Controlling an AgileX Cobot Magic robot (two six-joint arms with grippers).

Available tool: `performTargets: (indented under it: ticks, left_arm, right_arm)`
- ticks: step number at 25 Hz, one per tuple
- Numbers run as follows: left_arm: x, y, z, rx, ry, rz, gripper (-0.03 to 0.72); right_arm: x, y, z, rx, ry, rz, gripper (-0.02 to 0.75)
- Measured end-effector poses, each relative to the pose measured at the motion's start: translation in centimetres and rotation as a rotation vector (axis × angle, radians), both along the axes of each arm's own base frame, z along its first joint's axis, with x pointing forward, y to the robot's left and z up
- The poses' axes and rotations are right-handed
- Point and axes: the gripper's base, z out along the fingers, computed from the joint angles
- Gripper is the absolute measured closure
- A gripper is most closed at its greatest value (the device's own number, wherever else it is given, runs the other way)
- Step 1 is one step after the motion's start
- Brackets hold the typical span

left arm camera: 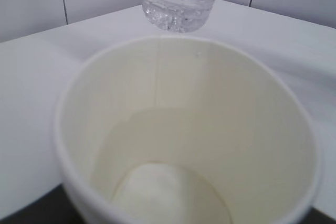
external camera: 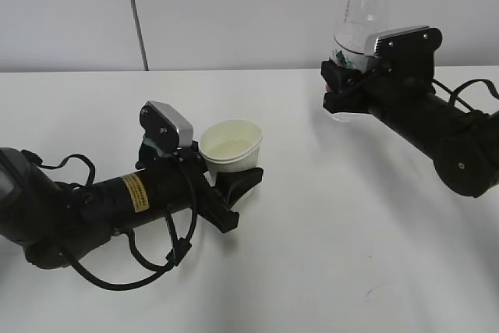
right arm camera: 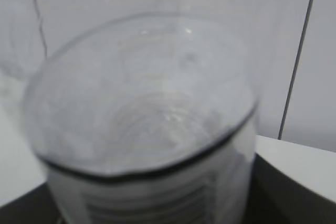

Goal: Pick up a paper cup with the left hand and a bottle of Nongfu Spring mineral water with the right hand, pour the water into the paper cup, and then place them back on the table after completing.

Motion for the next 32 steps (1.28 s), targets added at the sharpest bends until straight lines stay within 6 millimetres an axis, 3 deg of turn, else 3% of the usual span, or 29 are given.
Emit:
performTargets:
  ticks: [17, 32]
  left_arm:
    - [1.5, 1.5, 0.0, -0.003, -0.003, 0.185, 0.291]
    - [4.9, 9.0, -0.2, 0.051, -0.011, 0.417, 0.291]
  right_arm:
    - [-0.1, -0.7, -1.4, 0.037, 0.162, -0.082, 0.327]
    - [-0.1, -0.7, -1.4, 0.037, 0.166, -0.084, 0.327]
